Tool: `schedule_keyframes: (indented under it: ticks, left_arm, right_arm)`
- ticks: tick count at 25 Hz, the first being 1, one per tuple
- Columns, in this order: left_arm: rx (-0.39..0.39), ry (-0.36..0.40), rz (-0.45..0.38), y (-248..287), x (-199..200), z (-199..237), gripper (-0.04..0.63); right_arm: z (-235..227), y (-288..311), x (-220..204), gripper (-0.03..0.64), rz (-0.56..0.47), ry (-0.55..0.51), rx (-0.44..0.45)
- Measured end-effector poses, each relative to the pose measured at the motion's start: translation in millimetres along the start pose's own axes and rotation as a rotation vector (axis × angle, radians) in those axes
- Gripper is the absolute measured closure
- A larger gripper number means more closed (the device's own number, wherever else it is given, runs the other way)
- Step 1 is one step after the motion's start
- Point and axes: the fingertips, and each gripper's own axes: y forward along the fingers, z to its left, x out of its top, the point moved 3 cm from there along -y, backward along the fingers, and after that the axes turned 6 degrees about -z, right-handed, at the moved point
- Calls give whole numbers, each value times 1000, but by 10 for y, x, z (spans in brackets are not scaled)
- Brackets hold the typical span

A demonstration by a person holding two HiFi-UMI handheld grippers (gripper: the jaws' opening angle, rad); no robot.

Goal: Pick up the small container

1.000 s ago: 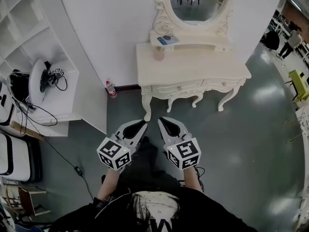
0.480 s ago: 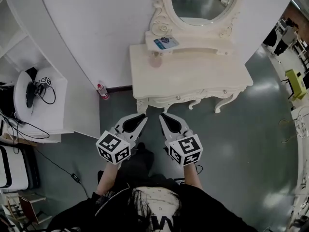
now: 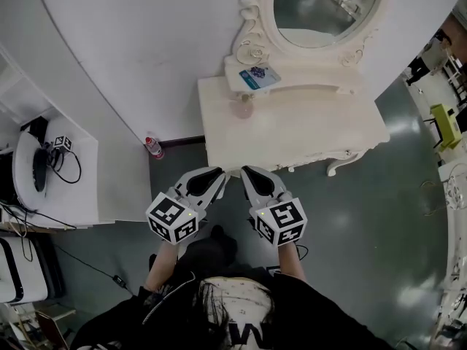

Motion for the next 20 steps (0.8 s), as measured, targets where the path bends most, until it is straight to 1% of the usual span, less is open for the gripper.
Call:
schedule_keyframes:
  ticks: [7, 13, 17, 20]
  left_arm:
    - [-39, -9, 3, 213, 81, 422, 583]
    - [-65, -23, 8, 416, 93, 547, 583]
    - [-59, -29, 24, 526, 76, 628, 583]
    - [-33, -35, 29, 630, 65, 728, 583]
  right_arm:
    - [-184, 354, 60, 606, 8, -21, -52]
    - [-368, 475, 93, 606, 18, -21, -73]
    - [-491, 588, 92, 606, 24, -14, -65]
    - [-620, 718, 77, 606, 37, -13, -40]
